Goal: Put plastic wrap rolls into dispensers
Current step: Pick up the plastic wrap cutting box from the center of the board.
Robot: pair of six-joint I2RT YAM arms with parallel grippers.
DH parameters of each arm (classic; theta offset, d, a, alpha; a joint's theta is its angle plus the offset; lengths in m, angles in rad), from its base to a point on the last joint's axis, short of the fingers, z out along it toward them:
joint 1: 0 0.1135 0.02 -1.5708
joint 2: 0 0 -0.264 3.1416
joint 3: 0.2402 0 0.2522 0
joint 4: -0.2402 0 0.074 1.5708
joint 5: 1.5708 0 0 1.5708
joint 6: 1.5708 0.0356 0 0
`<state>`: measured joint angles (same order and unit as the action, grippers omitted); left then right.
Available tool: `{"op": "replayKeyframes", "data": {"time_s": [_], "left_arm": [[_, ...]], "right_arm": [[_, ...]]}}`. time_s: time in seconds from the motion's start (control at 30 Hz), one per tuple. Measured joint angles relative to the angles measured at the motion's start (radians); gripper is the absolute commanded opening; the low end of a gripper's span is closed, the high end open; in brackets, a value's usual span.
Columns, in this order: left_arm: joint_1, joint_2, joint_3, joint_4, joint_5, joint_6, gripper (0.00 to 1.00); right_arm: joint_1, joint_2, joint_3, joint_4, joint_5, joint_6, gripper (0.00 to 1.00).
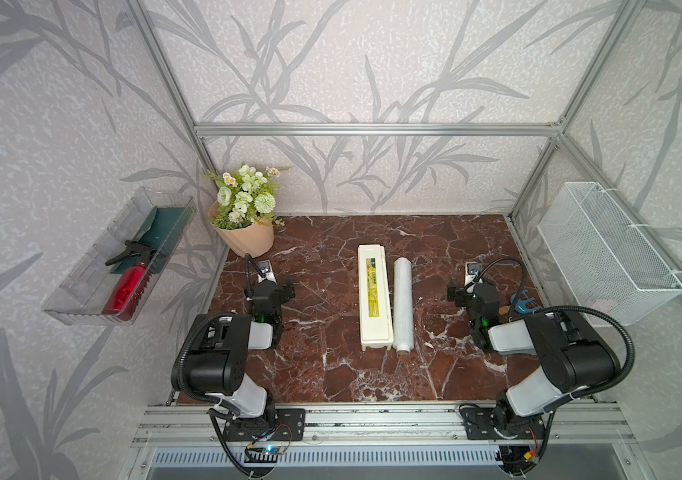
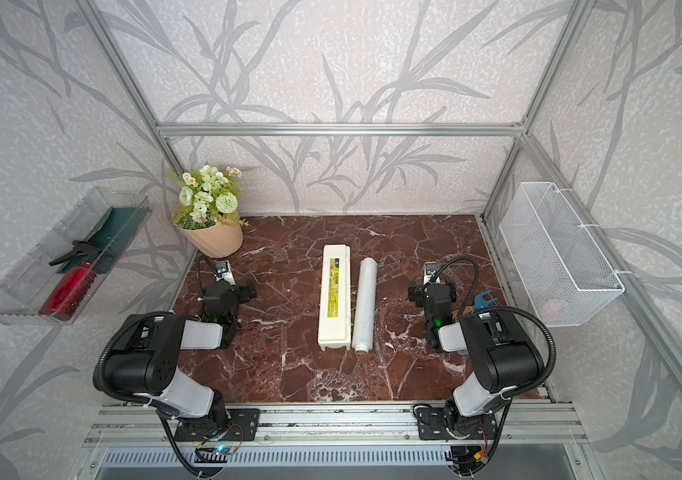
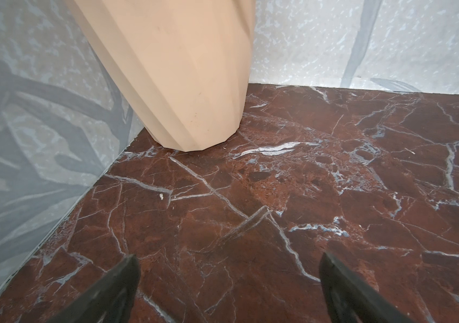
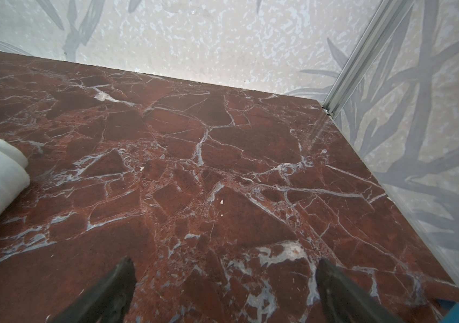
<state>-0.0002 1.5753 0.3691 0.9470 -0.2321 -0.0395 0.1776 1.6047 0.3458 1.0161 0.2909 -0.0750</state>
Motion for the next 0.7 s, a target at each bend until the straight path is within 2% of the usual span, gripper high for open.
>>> {"op": "replayKeyframes", "data": {"time_s": [0.1, 0.17, 0.23, 0.37, 0.47, 0.57, 0.7], "left_arm": [[-0.001, -0.038, -0.011, -0.017, -0.020, -0.006, 0.98], [-0.009, -0.112, -0.010, -0.082, -0.051, -0.007, 0.97], [-0.022, -0.217, 0.017, -0.205, -0.087, -0.025, 0.96], [-0.031, -0.399, 0.217, -0.533, -0.076, -0.095, 0.95], [-0.037, -0.504, 0.327, -0.709, -0.021, -0.194, 0.93], [-0.055, -0.551, 0.410, -0.903, 0.028, -0.285, 0.91], [-0.108, -0.563, 0.447, -1.103, 0.123, -0.383, 0.91]], "right_arm": [[0.026, -0.039, -0.001, -0.024, 0.026, -0.022, 0.99], [0.077, -0.099, 0.005, -0.074, 0.063, -0.061, 0.99], [0.154, -0.161, 0.030, -0.126, 0.108, -0.116, 0.99], [0.327, -0.277, 0.182, -0.345, 0.188, -0.151, 0.99], [0.419, -0.316, 0.409, -0.652, 0.206, -0.055, 0.99], [0.475, -0.314, 0.638, -0.949, 0.141, 0.103, 0.99], [0.559, -0.273, 0.830, -1.245, 0.048, 0.331, 0.99]]}}
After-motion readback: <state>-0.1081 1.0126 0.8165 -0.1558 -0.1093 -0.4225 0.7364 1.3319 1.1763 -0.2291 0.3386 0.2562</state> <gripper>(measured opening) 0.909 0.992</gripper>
